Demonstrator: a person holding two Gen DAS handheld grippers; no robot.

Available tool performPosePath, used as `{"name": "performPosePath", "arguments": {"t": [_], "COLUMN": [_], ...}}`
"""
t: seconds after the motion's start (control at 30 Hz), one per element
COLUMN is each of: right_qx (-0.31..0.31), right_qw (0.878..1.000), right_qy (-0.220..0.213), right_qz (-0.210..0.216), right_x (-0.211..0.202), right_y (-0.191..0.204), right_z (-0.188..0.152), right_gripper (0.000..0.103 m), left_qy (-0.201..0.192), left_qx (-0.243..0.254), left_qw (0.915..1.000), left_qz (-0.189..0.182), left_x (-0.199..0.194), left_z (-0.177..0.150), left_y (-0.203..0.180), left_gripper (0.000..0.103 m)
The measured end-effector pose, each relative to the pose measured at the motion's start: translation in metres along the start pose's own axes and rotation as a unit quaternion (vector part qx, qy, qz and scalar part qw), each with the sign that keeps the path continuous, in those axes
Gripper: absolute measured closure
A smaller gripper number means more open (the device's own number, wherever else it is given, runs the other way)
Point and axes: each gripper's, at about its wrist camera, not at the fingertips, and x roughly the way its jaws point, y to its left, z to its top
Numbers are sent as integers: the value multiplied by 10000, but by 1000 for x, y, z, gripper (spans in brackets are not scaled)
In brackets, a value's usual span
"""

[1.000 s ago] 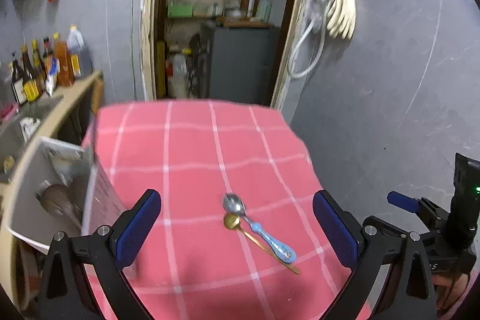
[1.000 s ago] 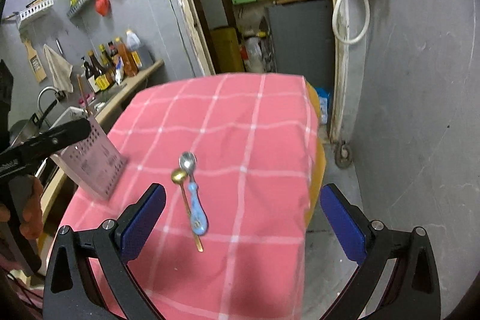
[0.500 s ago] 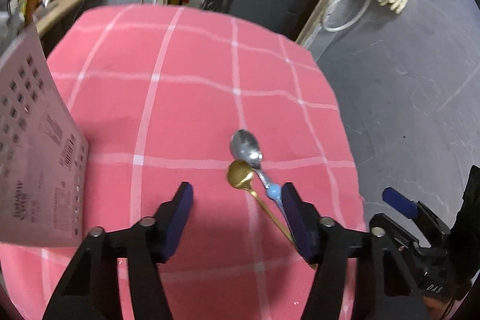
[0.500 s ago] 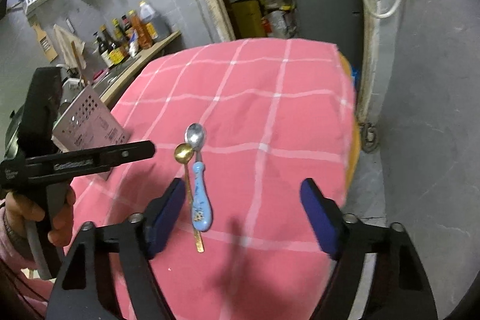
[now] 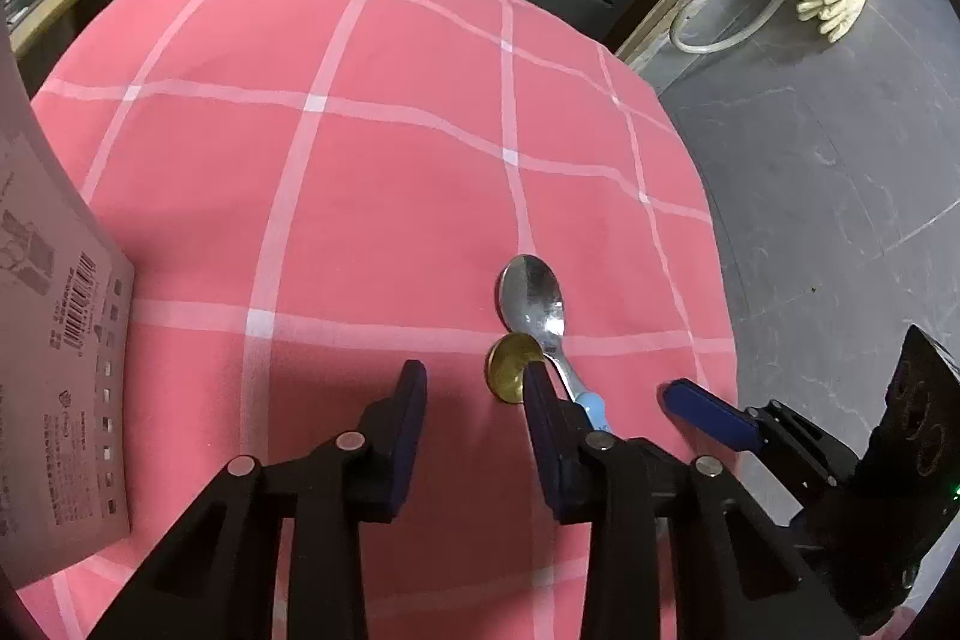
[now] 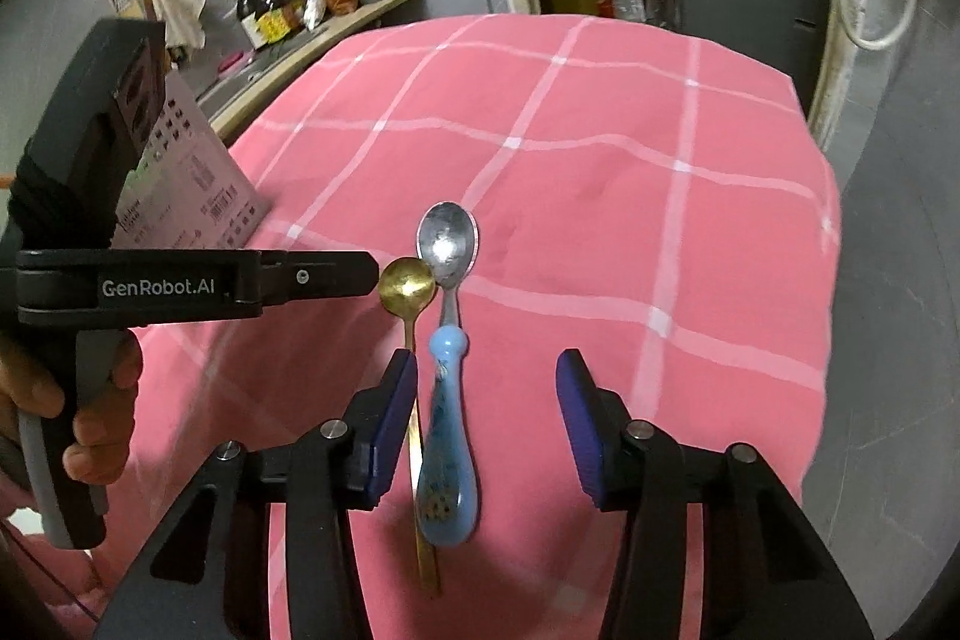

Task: Organize utensils
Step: 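Move both grippers back to the gold spoon and blue-handled spoon, then grasp the gold spoon with the left gripper while the right gripper grasps the blue-handled spoon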

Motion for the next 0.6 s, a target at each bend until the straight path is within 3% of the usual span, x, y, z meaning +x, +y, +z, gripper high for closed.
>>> {"name": "performPosePath", "arguments": {"t": [0.2, 0.6], "right_qx": [-370, -612], "right_qw": [9989, 9969], "right_qy": [160, 91], "right_qz": [-257, -484], "right_x": [11, 6], "right_y": [8, 4], "right_z": [5, 6], "right_gripper": [65, 67], "left_qy": [50, 233], "left_qx": [-67, 54], "left_qw": [9999, 9990], "left_qz": [-94, -366], "left_x": [3, 15], "left_z": [1, 6], "left_y": [6, -1], "left_gripper": [72, 78]}}
